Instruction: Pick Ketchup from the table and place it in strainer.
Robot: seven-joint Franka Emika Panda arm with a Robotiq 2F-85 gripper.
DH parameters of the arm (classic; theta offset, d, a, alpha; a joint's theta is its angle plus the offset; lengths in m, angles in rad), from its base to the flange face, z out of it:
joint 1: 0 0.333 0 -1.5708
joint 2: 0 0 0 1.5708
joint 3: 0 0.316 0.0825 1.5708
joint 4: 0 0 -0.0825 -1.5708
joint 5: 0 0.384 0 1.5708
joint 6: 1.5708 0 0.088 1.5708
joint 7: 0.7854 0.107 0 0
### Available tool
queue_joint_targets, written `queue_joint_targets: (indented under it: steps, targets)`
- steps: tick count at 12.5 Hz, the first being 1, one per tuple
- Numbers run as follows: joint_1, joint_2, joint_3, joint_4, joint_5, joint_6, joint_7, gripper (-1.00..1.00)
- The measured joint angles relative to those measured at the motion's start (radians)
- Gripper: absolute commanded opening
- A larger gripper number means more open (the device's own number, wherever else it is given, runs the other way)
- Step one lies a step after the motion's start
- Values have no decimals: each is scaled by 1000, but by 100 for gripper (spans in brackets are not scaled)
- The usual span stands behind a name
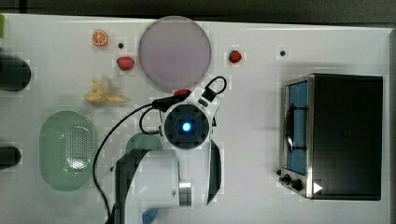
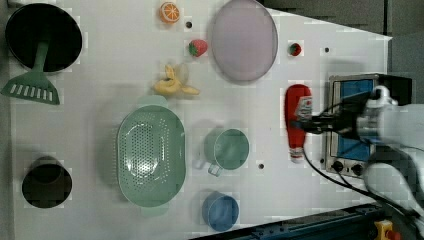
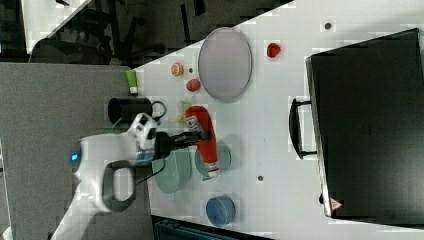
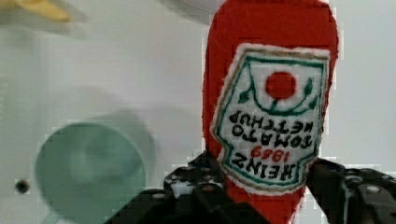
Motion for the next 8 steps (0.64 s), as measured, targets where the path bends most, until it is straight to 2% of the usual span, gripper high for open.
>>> queue_joint_targets:
  steps: [3,5,8]
  targets:
    - [-4,-98,39,53,-1,-113,7,9]
    - [-3,-99,86,94,-1,-126,55,9]
    - [8,-84,198,90,32,-129,206,9]
